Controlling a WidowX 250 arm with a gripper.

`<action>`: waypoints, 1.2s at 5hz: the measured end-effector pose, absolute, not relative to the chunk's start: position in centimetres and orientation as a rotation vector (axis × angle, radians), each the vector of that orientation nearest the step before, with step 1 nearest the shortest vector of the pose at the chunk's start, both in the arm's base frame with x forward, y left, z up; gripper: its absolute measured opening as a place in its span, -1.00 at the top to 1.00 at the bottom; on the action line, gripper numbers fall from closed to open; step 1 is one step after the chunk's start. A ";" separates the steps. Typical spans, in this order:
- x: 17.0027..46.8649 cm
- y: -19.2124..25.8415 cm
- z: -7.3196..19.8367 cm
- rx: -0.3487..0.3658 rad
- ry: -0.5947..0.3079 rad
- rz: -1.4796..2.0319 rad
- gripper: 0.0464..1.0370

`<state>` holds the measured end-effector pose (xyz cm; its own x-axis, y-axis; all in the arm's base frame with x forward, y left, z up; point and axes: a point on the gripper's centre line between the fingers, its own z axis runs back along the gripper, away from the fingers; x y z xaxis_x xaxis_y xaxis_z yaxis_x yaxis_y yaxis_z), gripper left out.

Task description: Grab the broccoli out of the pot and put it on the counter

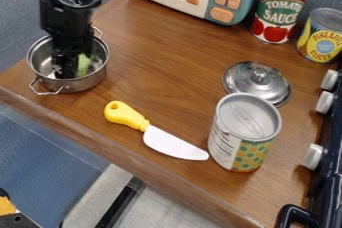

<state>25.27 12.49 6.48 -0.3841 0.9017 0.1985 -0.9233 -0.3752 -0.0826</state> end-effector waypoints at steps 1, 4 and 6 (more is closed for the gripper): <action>25.1 12.4 6.4 0.152 -0.230 1.938 -0.34; 24.5 10.5 13.8 -0.002 -0.305 1.901 -0.34; 26.2 2.3 14.3 -0.095 -0.321 1.689 -0.34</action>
<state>26.25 2.34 14.26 -0.1467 0.9815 0.1226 -0.9580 -0.1101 -0.2650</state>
